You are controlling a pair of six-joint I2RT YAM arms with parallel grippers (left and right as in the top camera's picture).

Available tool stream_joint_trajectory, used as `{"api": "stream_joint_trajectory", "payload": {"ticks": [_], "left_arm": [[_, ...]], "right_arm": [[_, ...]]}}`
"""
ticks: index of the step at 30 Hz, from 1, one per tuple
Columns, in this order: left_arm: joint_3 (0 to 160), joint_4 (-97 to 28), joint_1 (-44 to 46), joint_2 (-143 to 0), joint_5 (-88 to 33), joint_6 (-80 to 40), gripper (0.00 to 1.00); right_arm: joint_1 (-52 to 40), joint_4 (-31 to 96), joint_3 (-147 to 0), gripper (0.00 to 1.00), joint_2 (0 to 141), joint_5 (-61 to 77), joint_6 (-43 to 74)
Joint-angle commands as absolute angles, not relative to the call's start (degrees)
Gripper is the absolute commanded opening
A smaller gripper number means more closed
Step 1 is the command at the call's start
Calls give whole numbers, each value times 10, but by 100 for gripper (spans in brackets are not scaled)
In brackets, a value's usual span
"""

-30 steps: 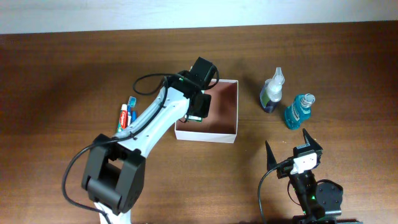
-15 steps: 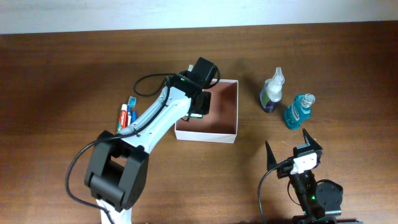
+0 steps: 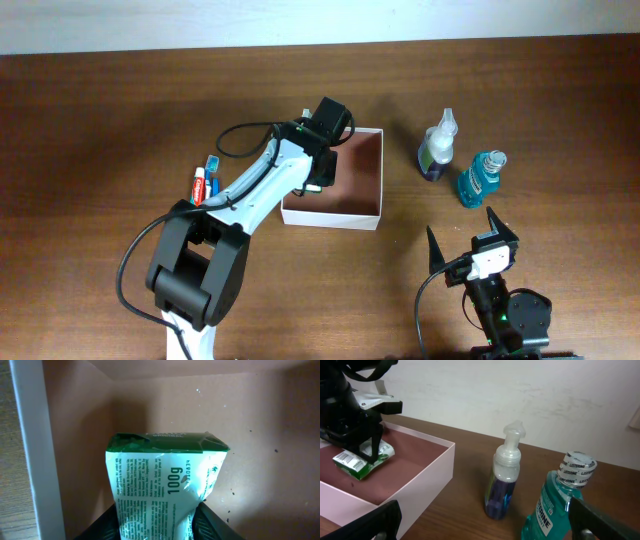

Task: Pack container
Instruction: 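Lower the soap bar into the box and open the left gripper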

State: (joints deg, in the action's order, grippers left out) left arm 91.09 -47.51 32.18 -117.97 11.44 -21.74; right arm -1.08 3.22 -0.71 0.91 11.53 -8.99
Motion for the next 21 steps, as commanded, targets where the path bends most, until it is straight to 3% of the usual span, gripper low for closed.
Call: {"api": "stream_joint_trajectory", "payload": {"ticks": [1,21], "left_arm": [[921,-474,321,-1183,129,-225,42],[917,-474,321,-1201,129,-225,44]], "right_arm": [[-6,33,-3,99,5,114,-88],[-6,33,-3,98,5,114,-88]]}}
